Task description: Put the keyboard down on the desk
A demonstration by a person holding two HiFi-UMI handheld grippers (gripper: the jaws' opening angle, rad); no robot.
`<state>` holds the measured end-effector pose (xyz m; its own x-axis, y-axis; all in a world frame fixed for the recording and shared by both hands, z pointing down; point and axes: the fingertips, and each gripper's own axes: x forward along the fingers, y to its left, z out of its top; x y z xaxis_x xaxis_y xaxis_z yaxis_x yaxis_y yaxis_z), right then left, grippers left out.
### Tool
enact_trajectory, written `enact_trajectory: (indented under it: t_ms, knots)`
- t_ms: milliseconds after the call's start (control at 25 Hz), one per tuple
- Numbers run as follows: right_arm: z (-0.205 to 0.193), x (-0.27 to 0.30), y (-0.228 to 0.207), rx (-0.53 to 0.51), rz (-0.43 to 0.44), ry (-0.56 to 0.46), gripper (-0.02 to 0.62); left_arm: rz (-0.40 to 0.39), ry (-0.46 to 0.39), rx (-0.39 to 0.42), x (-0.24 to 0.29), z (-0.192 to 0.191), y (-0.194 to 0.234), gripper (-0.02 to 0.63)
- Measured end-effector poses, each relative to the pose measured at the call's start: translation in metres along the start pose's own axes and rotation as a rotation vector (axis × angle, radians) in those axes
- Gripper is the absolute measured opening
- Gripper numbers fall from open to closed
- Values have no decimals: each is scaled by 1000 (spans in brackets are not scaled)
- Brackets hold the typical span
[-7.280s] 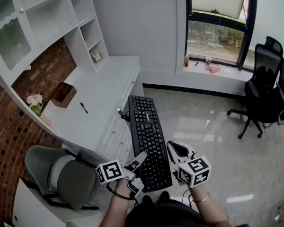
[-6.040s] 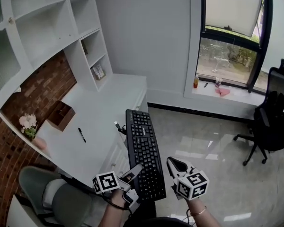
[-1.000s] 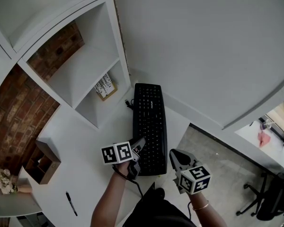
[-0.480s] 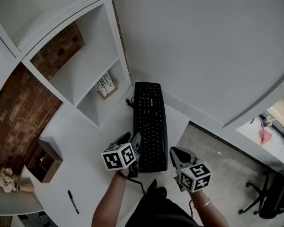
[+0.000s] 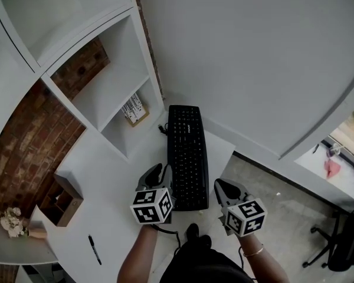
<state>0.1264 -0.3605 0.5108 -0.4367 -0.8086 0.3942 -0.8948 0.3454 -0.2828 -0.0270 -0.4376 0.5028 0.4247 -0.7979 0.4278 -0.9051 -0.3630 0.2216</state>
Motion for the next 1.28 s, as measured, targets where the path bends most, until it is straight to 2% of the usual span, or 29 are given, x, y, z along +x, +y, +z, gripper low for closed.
enact_trajectory:
  t_ms: [520, 640, 920, 1280]
  knots:
    - [13, -44, 6, -32, -16, -80, 5, 35, -89, 61, -66, 1, -23, 9]
    - [14, -52, 6, -40, -20, -92, 5, 41, -106, 83, -80, -3, -26, 9]
    - [18, -67, 7, -53, -16, -115, 5, 55, -112, 69, -105, -15, -29, 9]
    - [20, -74, 16, -87, -19, -126, 5, 54, -153, 69, -127, -11, -32, 8]
